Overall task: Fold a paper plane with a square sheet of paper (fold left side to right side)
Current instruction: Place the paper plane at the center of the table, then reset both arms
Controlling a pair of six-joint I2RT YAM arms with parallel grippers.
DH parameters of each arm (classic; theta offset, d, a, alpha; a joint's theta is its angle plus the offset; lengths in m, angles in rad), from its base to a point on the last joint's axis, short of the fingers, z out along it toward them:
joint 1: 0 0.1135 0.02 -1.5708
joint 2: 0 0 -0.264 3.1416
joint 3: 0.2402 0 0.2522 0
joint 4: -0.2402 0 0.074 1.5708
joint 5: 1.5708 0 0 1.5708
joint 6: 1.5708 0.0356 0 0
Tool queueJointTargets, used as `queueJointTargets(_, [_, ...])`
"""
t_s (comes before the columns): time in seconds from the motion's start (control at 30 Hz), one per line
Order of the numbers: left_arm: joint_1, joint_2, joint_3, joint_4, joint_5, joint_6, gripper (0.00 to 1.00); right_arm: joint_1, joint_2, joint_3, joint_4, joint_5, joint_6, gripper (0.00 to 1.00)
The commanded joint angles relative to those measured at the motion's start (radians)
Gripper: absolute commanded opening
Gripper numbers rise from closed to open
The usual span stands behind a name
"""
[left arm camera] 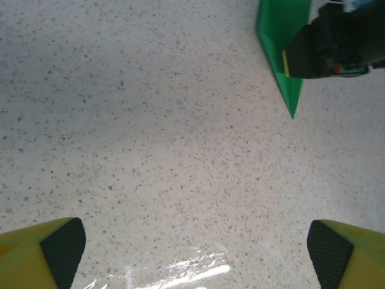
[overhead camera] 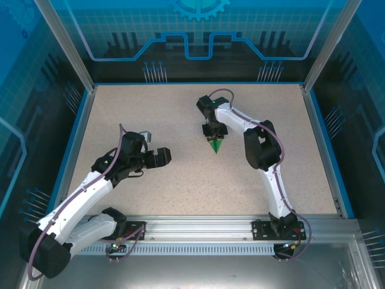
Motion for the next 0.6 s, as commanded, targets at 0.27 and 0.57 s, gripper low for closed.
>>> queueJointTargets(0.27, [0.204, 0.065, 0.042, 0.046, 0.143, -0.024, 0.99, 0.022, -0.401, -0.2, -0.019, 0.083, -0.097, 0.52])
queueJointTargets(0.57, [0.283, -0.004, -0.046, 0.225, -0.206, 0.053, 0.99, -0.092, -0.899, -0.701, 0.313, 0.201, -0.168, 0.94])
